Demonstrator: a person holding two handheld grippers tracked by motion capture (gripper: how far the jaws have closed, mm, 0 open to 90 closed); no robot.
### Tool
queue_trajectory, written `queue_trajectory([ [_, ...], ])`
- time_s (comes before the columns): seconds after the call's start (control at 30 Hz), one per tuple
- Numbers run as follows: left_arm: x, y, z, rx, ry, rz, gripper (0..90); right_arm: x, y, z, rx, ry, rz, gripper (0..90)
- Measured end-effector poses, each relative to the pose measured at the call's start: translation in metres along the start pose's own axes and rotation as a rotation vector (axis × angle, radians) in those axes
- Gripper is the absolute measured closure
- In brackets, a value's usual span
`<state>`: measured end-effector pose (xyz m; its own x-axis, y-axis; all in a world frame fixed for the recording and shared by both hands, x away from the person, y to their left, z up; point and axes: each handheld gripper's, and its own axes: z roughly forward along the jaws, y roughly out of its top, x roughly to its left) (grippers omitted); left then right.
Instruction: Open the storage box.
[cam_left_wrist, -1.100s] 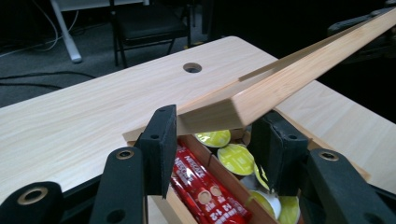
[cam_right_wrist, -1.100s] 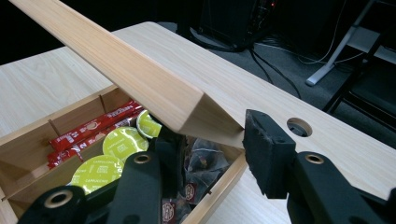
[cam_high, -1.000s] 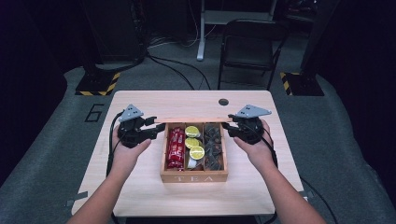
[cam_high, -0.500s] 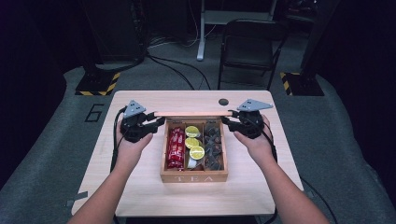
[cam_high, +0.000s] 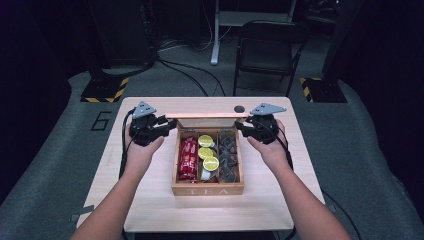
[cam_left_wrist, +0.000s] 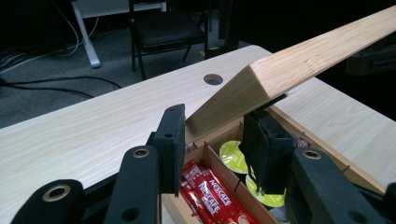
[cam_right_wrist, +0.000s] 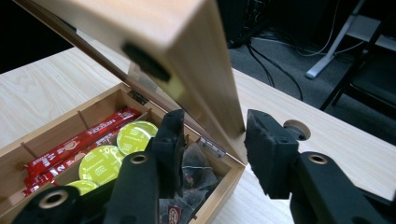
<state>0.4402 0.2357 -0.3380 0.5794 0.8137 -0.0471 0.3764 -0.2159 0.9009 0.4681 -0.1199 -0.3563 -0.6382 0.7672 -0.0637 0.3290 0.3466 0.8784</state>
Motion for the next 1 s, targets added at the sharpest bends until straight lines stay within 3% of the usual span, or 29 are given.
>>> queue_trajectory([
  [0.47,0.003,0.005,0.004,0.0,0.005,0.001,59.9,-0.002,0.003,0.005,-0.006,-0.015,0.016,57.1],
  [0.77,0.007,0.008,0.006,-0.008,-0.004,-0.022,59.5,-0.005,0.003,0.012,0.015,-0.022,-0.004,57.0],
  [1.0,0.008,0.009,0.009,-0.024,0.002,-0.03,59.3,-0.006,0.007,0.015,0.007,-0.036,0.012,59.1],
])
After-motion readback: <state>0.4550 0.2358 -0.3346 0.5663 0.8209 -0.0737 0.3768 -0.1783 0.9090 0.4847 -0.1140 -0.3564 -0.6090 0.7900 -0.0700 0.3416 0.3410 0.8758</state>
